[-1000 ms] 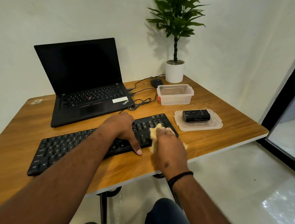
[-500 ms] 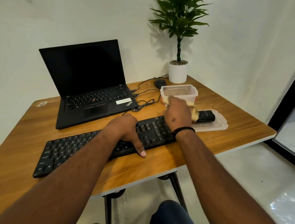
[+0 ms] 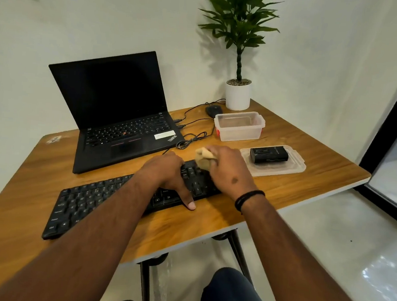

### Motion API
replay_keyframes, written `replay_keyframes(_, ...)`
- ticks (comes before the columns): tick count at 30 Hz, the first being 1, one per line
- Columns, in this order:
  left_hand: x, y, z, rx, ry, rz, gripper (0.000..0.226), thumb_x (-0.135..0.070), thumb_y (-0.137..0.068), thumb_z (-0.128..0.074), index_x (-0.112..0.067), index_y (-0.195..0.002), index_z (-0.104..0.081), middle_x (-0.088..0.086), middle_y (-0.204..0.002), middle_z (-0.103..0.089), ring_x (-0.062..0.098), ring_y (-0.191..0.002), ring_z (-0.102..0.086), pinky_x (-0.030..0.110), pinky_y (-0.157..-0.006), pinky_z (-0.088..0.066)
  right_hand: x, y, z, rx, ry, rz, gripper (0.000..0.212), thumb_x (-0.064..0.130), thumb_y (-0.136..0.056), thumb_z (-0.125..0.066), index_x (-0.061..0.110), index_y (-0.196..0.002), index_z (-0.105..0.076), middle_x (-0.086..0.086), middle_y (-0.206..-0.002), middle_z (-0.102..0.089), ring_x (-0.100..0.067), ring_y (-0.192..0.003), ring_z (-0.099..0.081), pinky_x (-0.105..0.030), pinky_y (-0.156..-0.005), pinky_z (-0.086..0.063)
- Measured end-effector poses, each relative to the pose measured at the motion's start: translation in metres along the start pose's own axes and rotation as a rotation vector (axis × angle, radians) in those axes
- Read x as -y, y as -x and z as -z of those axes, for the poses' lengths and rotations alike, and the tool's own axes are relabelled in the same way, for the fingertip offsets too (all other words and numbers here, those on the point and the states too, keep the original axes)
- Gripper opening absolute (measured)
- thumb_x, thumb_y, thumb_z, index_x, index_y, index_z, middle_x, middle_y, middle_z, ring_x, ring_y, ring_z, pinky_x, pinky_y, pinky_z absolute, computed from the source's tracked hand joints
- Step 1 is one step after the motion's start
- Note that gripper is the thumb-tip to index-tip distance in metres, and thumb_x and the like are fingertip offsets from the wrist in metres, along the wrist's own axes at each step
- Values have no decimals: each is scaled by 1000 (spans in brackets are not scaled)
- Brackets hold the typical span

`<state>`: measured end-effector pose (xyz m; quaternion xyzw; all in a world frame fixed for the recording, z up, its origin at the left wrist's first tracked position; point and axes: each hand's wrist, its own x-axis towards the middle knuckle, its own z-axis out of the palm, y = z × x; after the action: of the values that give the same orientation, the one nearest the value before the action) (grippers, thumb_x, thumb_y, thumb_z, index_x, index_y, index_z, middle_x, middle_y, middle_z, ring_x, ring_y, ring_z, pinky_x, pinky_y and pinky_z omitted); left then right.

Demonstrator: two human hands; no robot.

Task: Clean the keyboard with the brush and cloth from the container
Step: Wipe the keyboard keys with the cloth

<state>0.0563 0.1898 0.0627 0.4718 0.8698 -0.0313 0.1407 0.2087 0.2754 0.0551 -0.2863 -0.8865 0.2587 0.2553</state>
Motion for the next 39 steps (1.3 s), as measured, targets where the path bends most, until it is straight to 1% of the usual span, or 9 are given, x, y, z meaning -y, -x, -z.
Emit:
replay_keyframes(3, 0, 0, 0, -3, -10, 14, 135, -76, -19, -86, -22, -138, -52, -2, -131, -53, 22, -115, -54, 44, -93, -54, -6, 9, 0, -187, 209, -110, 27, 8, -97, -50, 13, -122, -59, -8, -115, -66, -25, -106, -61, -38, -91, -51)
replay_keyframes(9, 2, -6, -3, -14, -57, -26, 89, -75, -28, -85, -27, -98, -59, -3, -107, -53, 17, -93, -55, 34, -71, -49, 19, 46, -35, 33, 230, -79, 41, 13, -95, -55, 10, -135, -49, -12, -137, -54, -26, -129, -47, -38, -112, -38)
replay_keyframes(12, 4, -11, -6, -61, -93, -58, 65, -59, -64, -83, -22, -112, -62, 2, -119, -54, 21, -99, -56, 33, -69, -44, 30, 61, -44, 121, 243, 56, 41, 7, -97, -50, 9, -137, -51, -14, -143, -53, -28, -137, -43, -38, -114, -33)
replay_keyframes(16, 2, -5, -3, -12, -38, -20, 107, -78, -20, -82, -27, -112, -63, -2, -116, -56, 20, -100, -57, 36, -79, -52, 12, 51, -19, 12, -166, 23, 33, 7, -99, -50, 18, -126, -65, -2, -113, -70, -14, -100, -64, -25, -90, -53)
replay_keyframes(19, 2, 0, -1, 14, -16, 6, 129, -77, -20, -85, -24, -134, -55, 0, -130, -50, 24, -115, -54, 44, -93, -53, -4, 34, 11, -176, -335, -117, 26, 10, -101, -51, 14, -122, -67, 5, -109, -66, 1, -87, -57, -8, -77, -47)
replay_keyframes(24, 0, 3, 1, 32, -7, 16, 134, -73, -29, -90, -20, -145, -46, 1, -140, -47, 25, -123, -51, 46, -99, -51, -27, -9, 25, -507, -45, -235, 27, 12, -100, -51, 10, -124, -64, -11, -111, -71, -26, -102, -65, -30, -85, -50)
replay_keyframes(31, -3, 2, 1, 21, -40, 6, 126, -75, -27, -88, -22, -136, -53, -1, -130, -51, 23, -114, -54, 44, -94, -53, -13, -29, -29, 82, 172, -133, 24, 10, -96, -52, 12, -114, -67, -12, -110, -68, -30, -104, -62, -40, -92, -51)
replay_keyframes(35, 0, 0, 1, 24, -32, 4, 118, -82, -11, -79, -29, -115, -61, -3, -117, -55, 19, -100, -57, 42, -86, -56, 3, -7, -39, 221, 104, 28, 26, 7, -92, -48, 15, -102, -70, -11, -99, -70, -32, -92, -63, -40, -79, -53)
replay_keyframes(39, 1, -1, -2, 16, -45, -14, 122, -79, -23, -83, -25, -128, -56, -1, -126, -50, 22, -111, -53, 43, -92, -52, -3, 21, -10, 338, 71, 114, 29, 8, -97, -50, 17, -114, -71, -6, -108, -70, -23, -99, -62, -37, -89, -51)
